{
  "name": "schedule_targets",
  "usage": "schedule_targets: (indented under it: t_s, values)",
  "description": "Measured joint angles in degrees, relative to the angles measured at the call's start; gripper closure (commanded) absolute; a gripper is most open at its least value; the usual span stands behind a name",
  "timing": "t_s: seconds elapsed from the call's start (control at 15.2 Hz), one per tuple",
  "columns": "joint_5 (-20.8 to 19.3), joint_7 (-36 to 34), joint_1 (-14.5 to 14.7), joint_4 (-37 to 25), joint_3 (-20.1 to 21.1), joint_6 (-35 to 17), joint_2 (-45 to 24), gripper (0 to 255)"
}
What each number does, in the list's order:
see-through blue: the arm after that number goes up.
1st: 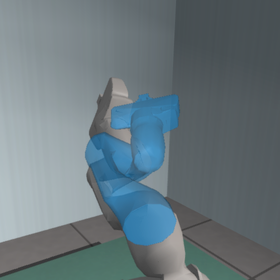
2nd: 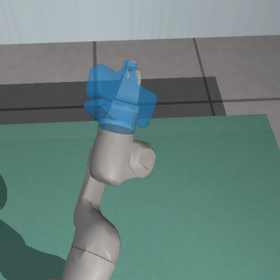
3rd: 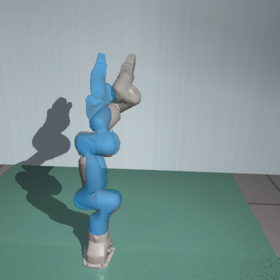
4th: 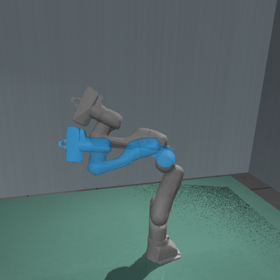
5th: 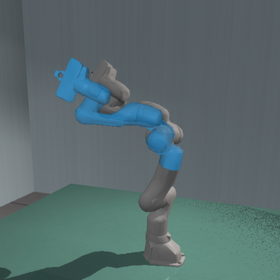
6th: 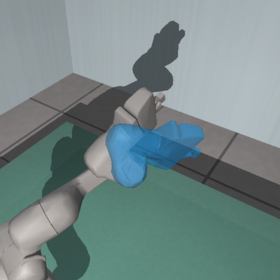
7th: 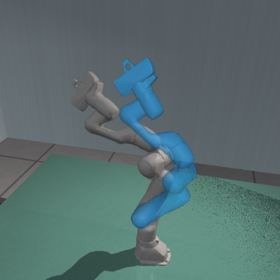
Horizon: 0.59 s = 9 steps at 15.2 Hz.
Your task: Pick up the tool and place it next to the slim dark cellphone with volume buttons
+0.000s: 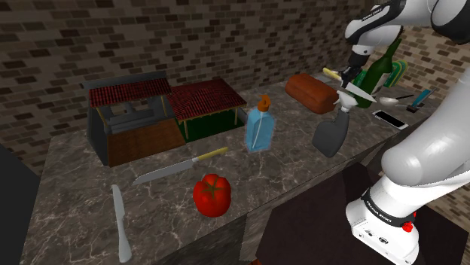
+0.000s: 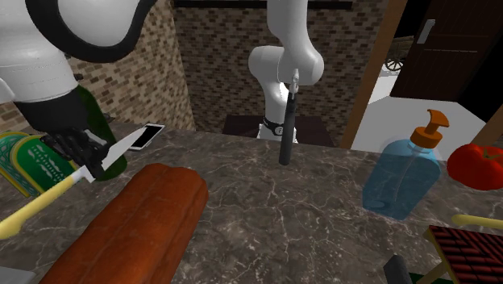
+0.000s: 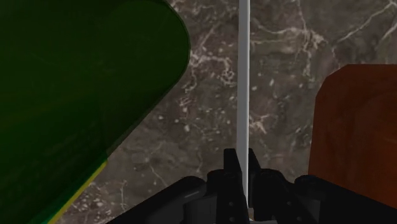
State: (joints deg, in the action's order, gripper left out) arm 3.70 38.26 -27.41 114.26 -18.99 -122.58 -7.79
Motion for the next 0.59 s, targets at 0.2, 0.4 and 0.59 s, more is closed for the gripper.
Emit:
schedule_targets:
  t_s: [0.2,0.4,0.59]
  values:
    - [0.4,0.3,0.0,1.4,0.1,-2.1,-0.8,255]
    - [0.9,0.5,0.0,2.3,0.2,-4.1,-1.9,255]
    - [1.7,1.1,-0.3,3.1,0.4,-6.3,-3.5,255]
